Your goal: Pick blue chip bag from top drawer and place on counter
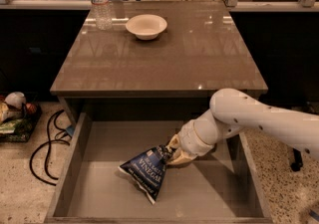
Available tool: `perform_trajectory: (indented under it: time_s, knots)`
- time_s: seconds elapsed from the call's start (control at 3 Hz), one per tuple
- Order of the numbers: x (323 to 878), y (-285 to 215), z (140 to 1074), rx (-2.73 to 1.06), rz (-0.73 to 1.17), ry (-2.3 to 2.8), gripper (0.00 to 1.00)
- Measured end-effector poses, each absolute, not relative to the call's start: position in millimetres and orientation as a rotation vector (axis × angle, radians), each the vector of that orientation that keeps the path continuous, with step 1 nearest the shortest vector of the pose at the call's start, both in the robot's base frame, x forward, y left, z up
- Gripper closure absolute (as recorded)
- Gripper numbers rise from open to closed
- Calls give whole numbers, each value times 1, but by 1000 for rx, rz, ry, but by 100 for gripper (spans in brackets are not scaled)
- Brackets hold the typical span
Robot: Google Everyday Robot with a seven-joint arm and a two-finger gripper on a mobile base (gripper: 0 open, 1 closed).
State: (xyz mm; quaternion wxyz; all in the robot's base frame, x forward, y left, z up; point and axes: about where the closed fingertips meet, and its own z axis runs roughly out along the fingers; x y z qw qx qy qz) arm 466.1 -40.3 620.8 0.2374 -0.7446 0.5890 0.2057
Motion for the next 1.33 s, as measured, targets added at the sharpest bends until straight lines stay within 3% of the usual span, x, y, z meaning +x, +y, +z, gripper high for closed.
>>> perform_trajectory:
  time_s: [1.33]
  knots:
    - [447,18,796,-2100,228,1636,100]
